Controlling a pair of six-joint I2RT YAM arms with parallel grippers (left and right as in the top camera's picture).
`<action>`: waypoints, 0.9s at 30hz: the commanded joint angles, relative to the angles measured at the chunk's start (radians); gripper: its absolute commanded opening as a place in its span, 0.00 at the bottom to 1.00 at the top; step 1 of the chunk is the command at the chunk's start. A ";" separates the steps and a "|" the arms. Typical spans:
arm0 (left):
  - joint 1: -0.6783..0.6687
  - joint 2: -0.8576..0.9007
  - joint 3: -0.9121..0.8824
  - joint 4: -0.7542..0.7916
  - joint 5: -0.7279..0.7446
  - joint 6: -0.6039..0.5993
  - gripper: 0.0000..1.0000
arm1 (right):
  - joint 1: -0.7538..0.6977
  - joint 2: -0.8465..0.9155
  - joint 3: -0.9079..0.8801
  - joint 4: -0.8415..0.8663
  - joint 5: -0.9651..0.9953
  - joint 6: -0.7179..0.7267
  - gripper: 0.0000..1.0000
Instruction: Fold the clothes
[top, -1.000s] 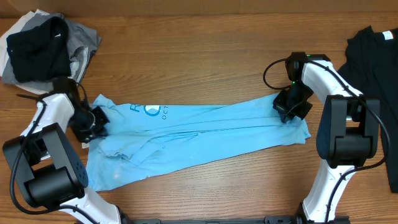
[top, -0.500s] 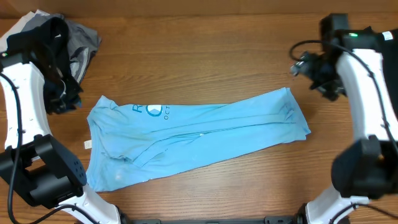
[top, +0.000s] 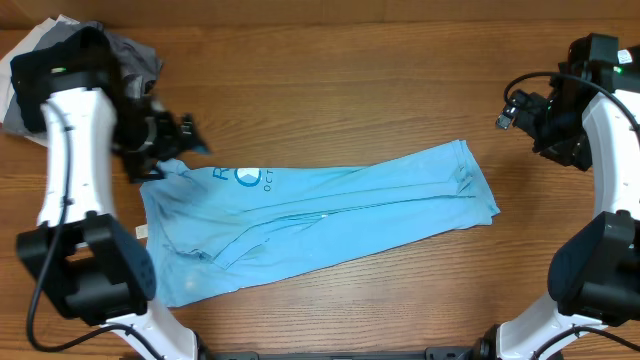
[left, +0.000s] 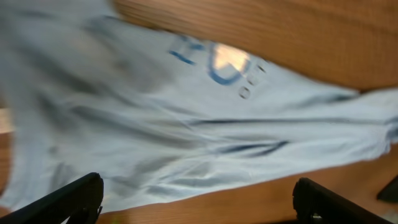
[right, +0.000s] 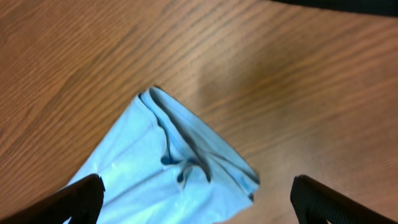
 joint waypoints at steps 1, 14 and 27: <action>-0.116 -0.002 -0.063 0.033 0.042 0.037 1.00 | -0.034 0.003 -0.027 0.032 -0.003 -0.050 1.00; -0.374 -0.002 -0.287 0.189 -0.029 -0.073 0.43 | -0.070 0.003 -0.032 0.018 -0.002 -0.024 1.00; -0.334 -0.002 -0.470 0.313 -0.171 -0.142 0.05 | -0.070 0.003 -0.032 0.018 -0.033 -0.024 1.00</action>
